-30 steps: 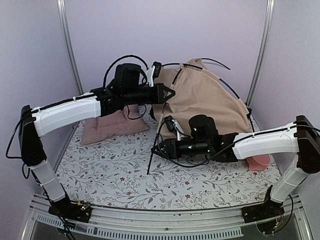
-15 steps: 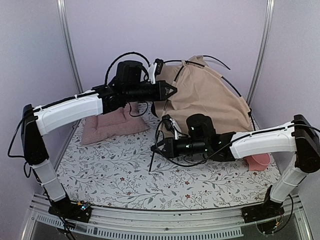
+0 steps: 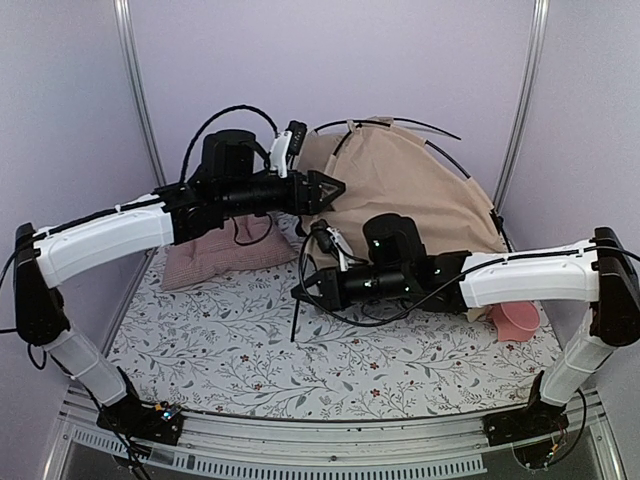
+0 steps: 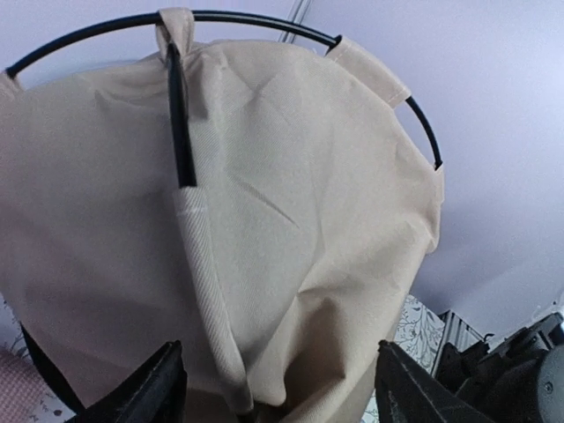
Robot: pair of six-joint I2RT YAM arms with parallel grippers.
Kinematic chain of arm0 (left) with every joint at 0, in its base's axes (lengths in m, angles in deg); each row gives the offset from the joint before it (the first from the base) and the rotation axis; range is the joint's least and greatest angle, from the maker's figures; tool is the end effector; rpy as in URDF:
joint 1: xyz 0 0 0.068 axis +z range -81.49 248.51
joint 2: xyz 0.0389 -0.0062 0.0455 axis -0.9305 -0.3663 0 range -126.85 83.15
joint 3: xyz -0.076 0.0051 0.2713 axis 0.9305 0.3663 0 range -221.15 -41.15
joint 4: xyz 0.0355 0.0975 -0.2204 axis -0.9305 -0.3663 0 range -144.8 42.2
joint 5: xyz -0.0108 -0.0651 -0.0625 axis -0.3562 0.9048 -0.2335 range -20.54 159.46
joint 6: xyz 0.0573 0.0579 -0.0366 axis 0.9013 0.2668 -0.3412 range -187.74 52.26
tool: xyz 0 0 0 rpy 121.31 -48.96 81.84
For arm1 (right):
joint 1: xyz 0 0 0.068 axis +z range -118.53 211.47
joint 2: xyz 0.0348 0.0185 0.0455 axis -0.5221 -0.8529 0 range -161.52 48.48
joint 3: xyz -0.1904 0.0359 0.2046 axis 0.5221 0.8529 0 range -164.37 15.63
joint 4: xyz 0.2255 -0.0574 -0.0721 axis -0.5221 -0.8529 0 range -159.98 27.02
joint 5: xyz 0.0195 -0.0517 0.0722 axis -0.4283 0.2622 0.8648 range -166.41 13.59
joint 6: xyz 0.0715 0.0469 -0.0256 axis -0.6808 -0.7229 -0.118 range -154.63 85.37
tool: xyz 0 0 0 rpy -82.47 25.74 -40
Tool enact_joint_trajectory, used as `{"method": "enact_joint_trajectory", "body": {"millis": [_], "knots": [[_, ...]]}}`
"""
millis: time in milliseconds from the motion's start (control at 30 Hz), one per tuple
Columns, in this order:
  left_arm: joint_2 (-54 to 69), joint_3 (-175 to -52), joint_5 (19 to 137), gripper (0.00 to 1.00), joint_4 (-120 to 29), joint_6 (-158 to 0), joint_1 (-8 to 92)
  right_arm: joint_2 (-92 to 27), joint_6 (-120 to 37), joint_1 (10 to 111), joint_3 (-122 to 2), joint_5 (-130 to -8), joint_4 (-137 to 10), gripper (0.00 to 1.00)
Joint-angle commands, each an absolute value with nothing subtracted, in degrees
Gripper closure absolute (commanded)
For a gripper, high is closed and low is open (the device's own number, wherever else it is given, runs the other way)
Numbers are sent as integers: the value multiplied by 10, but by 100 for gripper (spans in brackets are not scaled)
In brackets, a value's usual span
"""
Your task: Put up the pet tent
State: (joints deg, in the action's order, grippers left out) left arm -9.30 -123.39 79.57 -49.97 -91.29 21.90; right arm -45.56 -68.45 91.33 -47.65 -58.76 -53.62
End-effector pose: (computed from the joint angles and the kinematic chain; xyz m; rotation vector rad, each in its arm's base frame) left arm 0.2738 -0.3101 0.3728 0.5125 1.8354 -1.0163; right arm 0.1818 0.3611 0.2676 -0.7157 2.0713 1.3160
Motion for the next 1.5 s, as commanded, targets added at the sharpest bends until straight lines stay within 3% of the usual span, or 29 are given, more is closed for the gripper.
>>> {"method": "enact_joint_trajectory", "body": {"millis": [0,300,500,867,1300,1467], "knots": [[-6,-1171,801,22,-449,-881,215,-438,-660,902,-518,-599,-542,100],[187,-954,692,18,-372,-913,254,-432,-675,856,-542,-542,-545,100],[231,-839,688,17,-330,-940,284,-436,-683,835,-580,-508,-546,100],[194,-697,769,23,-143,-936,265,-454,-707,827,-628,-487,-540,100],[59,-662,753,37,133,-887,193,-473,-752,826,-653,-484,-485,100],[6,-687,754,40,168,-880,176,-473,-750,825,-659,-488,-484,100]]}}
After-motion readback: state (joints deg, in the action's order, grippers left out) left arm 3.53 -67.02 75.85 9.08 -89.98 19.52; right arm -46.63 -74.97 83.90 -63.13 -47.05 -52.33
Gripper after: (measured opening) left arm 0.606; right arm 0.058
